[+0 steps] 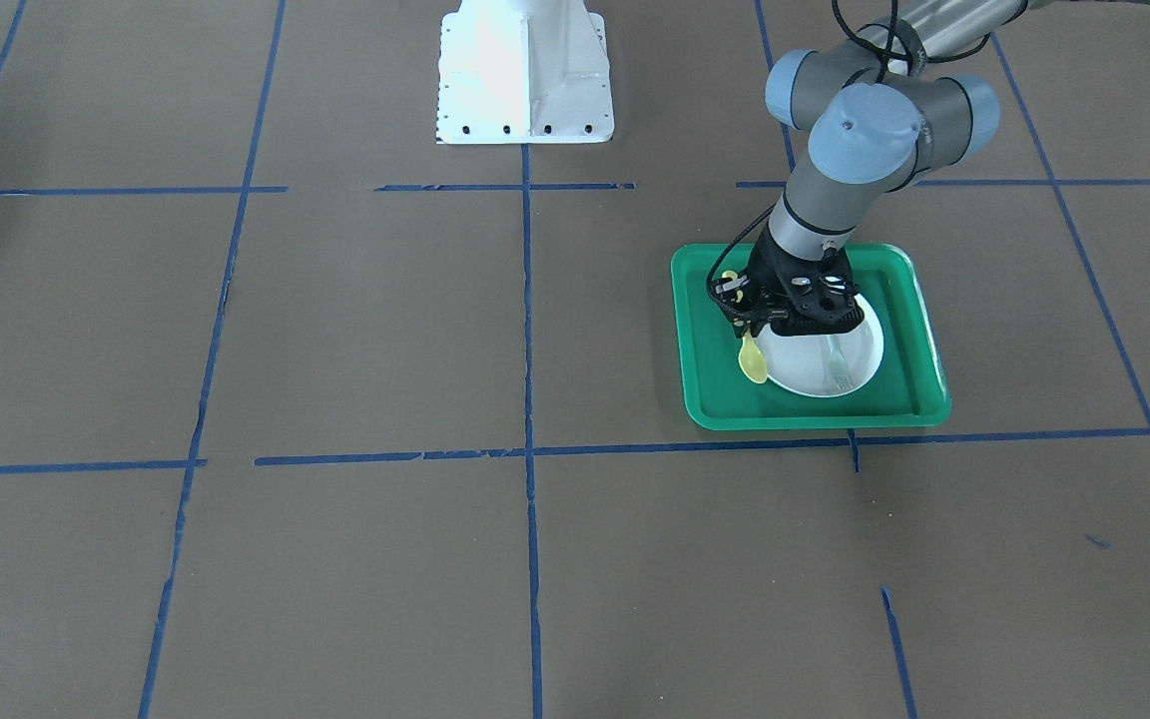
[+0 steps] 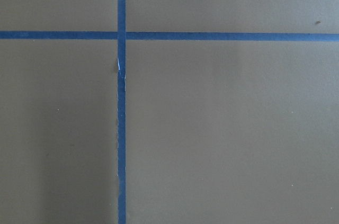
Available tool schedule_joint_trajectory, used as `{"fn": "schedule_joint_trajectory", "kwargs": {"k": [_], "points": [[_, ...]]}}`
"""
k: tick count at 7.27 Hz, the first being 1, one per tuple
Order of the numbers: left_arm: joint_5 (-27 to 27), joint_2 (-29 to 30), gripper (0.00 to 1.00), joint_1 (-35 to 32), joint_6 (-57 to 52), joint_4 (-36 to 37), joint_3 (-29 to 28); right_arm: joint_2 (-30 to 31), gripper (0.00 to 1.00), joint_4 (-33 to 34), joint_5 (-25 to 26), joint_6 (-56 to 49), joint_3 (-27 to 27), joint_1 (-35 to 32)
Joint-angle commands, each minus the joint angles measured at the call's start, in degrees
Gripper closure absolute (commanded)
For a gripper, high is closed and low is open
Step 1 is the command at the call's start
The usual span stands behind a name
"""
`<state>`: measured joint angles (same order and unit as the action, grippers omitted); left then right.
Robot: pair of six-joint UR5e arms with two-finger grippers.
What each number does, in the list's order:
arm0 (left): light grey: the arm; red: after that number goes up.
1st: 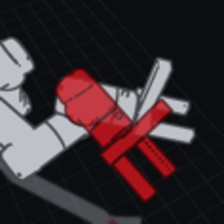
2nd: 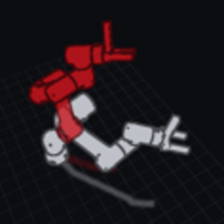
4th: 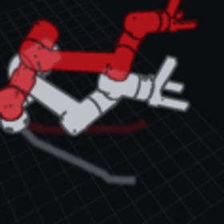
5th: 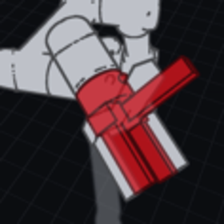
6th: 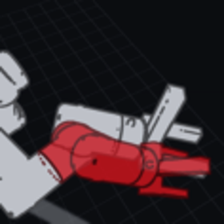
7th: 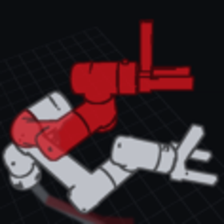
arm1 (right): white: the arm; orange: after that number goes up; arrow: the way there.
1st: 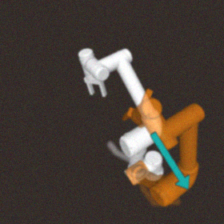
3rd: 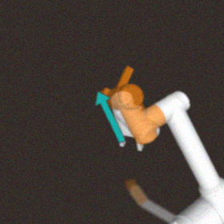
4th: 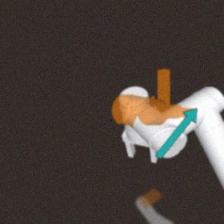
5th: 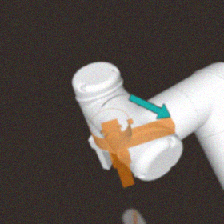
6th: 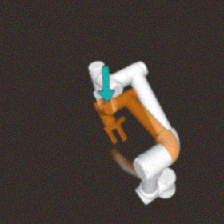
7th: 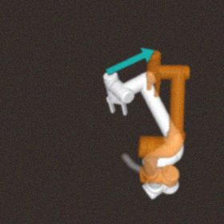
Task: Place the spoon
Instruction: 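Lift the yellow spoon off the plate with the left gripper, then lower the spoon onto the tray beside the plate and open the left gripper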
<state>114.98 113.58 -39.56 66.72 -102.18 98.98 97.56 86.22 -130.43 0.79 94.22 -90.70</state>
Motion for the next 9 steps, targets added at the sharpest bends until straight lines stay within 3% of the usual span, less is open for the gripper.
{"fn": "schedule_joint_trajectory", "kwargs": {"k": [1,6,8,9], "points": [[-0.11,0.24,1.0,1.58,0.34,-0.47,-1.94,0.0,0.0,0.0,0.0,0.0,0.0,0.0],[-0.11,1.21,0.99,3.08,0.7,-3.46,-4.49,0.0,0.0,0.0,0.0,0.0,0.0,0.0],[-0.11,1.03,0.46,3.08,0.17,-3.99,-4.41,0.0,0.0,0.0,0.0,0.0,0.0,0.0],[-0.19,1.03,0.42,3.08,0.17,-3.9,-4.14,0.0,0.0,0.0,0.0,0.0,0.0,0.0]]}}
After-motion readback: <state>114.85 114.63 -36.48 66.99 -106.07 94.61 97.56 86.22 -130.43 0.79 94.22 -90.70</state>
